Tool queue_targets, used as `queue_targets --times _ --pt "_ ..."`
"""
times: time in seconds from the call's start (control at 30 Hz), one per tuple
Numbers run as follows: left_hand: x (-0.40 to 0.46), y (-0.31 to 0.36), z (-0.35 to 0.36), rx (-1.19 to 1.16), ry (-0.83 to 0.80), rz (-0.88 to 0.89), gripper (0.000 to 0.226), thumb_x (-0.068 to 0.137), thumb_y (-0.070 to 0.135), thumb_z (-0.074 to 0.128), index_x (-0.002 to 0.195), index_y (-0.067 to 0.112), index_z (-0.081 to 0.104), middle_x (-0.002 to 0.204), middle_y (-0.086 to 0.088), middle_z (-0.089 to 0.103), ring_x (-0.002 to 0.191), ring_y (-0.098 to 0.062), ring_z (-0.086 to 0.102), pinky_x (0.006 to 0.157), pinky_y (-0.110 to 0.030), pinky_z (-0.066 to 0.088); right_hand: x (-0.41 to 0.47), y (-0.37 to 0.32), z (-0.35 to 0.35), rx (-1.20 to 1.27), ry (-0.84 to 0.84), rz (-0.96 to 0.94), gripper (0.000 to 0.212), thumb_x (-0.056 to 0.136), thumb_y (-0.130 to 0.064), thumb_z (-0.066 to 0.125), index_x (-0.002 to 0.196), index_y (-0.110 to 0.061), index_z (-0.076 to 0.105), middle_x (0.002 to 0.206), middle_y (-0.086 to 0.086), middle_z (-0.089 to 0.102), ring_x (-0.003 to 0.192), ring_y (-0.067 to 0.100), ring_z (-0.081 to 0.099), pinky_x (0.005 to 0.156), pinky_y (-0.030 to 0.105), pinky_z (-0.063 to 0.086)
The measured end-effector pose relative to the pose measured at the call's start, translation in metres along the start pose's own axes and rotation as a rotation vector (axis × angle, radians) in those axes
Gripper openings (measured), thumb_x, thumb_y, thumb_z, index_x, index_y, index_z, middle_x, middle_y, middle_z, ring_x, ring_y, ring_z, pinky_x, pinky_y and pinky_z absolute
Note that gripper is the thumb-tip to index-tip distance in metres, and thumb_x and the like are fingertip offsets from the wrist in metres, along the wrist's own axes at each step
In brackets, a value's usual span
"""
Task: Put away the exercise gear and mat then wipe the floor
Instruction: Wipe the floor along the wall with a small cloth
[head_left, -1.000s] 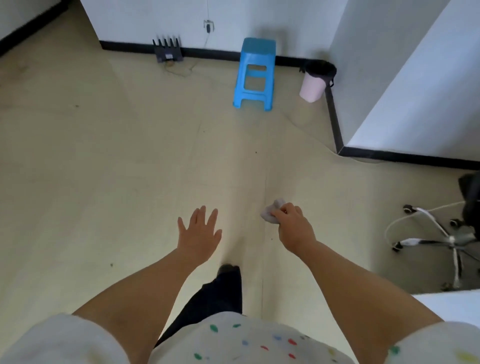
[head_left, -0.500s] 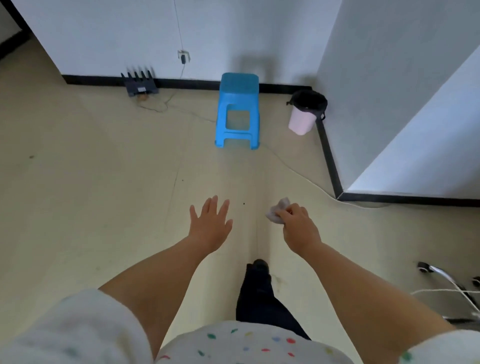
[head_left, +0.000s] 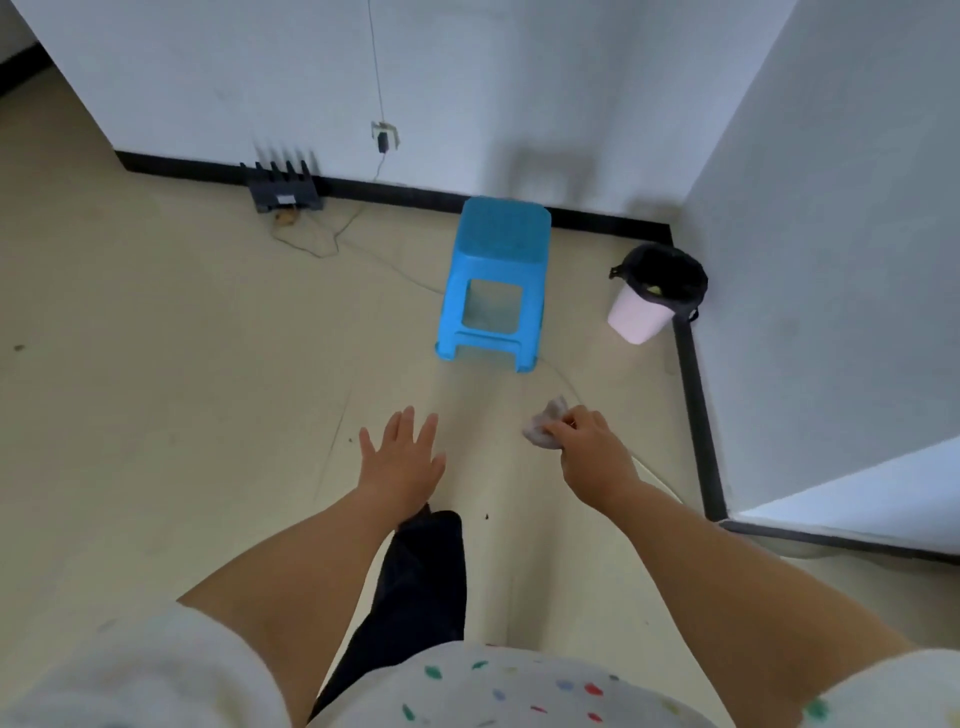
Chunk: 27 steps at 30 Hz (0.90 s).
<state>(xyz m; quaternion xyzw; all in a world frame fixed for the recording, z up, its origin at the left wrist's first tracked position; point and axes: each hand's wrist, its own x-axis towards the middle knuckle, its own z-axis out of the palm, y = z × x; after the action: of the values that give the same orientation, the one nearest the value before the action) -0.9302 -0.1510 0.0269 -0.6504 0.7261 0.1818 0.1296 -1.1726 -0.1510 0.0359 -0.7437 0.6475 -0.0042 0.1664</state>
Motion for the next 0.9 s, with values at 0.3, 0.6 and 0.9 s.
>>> queue_targets --times 0.3,0.6,0.9 --pt "0.215 -0.047 -0.131 0.081 -0.001 0.082 0.057 0.101 0.041 0.018 0.152 0.023 -0.003 0.16 -0.007 -0.005 0.147 -0.022 -0.004 0.116 -0.055 0.005 0.213 -0.007 -0.058 0.115 0.071 0.122 0.053 0.088 0.001 0.045 0.134 -0.024 0.051 0.129 0.009 0.046 0.118 0.028 0.041 0.087 0.036 0.045" --pt "0.383 -0.014 -0.181 0.071 -0.073 0.171 0.057 0.101 0.041 0.018 0.152 0.023 -0.002 0.159 -0.008 -0.006 0.147 -0.022 -0.004 0.116 -0.055 0.004 0.376 0.058 -0.08 0.101 -0.006 0.184 0.048 0.089 -0.002 0.045 0.132 -0.022 0.051 0.13 0.007 0.043 0.116 0.024 0.039 0.087 0.033 0.047" --pt "0.551 0.023 -0.205 -0.024 -0.161 0.058 0.058 0.101 0.041 0.02 0.152 0.022 -0.002 0.159 -0.009 -0.003 0.147 -0.021 -0.003 0.117 -0.051 0.007 0.553 0.146 -0.092 0.117 -0.169 0.14 0.048 0.088 -0.002 0.045 0.132 -0.022 0.052 0.13 0.005 0.044 0.117 0.024 0.039 0.088 0.035 0.047"
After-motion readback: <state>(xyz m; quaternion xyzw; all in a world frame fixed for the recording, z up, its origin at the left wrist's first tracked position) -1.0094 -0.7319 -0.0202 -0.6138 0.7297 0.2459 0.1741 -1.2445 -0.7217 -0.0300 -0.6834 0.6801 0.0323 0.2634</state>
